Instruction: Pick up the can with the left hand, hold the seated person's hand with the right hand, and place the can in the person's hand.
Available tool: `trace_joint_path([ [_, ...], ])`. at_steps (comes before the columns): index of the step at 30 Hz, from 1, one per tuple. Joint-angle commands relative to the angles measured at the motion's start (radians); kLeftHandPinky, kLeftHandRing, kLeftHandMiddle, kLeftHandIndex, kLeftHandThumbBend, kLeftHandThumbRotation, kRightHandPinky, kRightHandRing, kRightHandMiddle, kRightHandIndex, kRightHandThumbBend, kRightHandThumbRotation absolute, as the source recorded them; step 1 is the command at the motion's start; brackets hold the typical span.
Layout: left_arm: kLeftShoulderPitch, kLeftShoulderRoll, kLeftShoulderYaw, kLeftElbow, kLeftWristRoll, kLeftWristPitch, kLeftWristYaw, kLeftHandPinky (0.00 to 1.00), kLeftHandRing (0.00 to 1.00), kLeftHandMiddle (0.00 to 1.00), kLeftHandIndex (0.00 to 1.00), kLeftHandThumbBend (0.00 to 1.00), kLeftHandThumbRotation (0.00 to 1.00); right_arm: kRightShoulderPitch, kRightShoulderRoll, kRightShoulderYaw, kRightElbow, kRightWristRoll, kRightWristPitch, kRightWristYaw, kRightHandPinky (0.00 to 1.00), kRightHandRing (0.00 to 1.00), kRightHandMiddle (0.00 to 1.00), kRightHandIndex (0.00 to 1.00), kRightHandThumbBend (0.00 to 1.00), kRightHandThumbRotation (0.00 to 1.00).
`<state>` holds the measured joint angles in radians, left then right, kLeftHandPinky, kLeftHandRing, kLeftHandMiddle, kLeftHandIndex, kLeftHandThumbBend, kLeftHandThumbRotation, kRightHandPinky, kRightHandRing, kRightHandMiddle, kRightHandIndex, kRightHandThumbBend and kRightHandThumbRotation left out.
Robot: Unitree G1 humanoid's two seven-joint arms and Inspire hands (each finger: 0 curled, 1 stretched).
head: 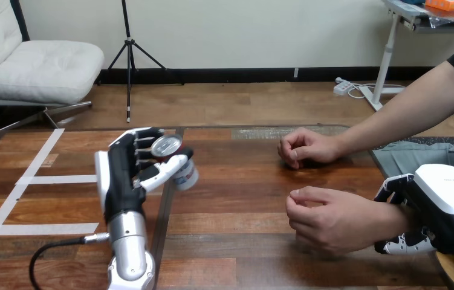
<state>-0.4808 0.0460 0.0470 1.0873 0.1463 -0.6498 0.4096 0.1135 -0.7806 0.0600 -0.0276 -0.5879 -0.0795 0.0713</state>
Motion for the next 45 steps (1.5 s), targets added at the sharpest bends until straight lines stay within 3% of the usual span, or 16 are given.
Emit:
trace_joint_path([
  [1, -0.057, -0.006, -0.013, -0.09, 0.003, -0.051, -0.021, 0.45, 0.51, 0.54, 0.54, 0.65, 0.0, -0.068, 0.024, -0.021, -0.01, 0.007, -0.01, -0.01, 0.42, 0.47, 0.54, 0.55, 0.67, 0.0],
  [15, -0.024, -0.028, -0.033, -0.152, 0.02, -0.056, -0.06, 0.45, 0.51, 0.54, 0.54, 0.67, 0.0, -0.075, 0.028, -0.015, 0.002, -0.002, -0.02, -0.021, 0.41, 0.46, 0.52, 0.55, 0.7, 0.0],
  [34, 0.045, -0.094, -0.076, -0.266, -0.001, -0.047, -0.177, 0.45, 0.51, 0.54, 0.54, 0.65, 0.0, -0.089, 0.034, -0.003, 0.042, -0.015, -0.065, -0.04, 0.4, 0.44, 0.51, 0.54, 0.69, 0.0],
  [45, 0.072, -0.123, -0.105, -0.308, 0.022, -0.043, -0.188, 0.42, 0.5, 0.54, 0.53, 0.66, 0.0, -0.097, 0.042, -0.002, 0.072, -0.022, -0.1, -0.059, 0.39, 0.45, 0.52, 0.53, 0.67, 0.0],
])
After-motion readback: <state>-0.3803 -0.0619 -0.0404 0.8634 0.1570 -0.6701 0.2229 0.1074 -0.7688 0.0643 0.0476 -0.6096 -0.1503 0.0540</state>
